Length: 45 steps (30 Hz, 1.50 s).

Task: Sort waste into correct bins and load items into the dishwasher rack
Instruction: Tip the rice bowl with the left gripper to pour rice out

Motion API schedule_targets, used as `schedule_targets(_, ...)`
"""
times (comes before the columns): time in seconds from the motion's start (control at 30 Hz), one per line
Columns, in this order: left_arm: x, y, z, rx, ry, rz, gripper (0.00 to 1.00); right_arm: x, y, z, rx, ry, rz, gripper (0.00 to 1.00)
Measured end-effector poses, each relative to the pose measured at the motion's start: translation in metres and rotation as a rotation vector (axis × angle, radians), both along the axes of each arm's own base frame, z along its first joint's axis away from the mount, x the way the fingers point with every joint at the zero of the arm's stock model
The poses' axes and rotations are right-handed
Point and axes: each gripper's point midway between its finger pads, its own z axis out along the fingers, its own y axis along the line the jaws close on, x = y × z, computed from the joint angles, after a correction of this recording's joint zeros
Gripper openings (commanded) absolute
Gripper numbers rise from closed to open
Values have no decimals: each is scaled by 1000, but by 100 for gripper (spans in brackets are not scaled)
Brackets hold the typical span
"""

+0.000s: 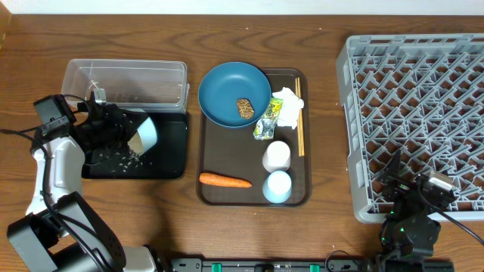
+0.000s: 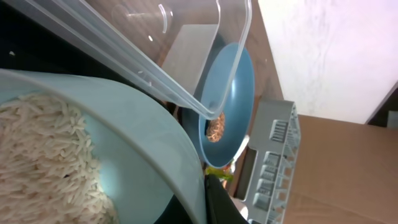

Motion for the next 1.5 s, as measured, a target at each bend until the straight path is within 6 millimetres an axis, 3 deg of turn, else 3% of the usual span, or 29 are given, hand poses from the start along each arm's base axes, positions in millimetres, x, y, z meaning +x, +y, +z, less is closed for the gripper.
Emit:
schedule_targets(0.47, -5, -5, -11, -48, 34, 23, 6, 0, 0, 0, 0, 0, 0, 99)
schedule_targets(1.1, 6, -13, 21, -191, -73, -10, 6, 0, 0, 0, 0, 0, 0, 99)
schedule_targets(1.5, -1, -11, 19, -264, -34, 18, 6, 0, 0, 0, 0, 0, 0, 99)
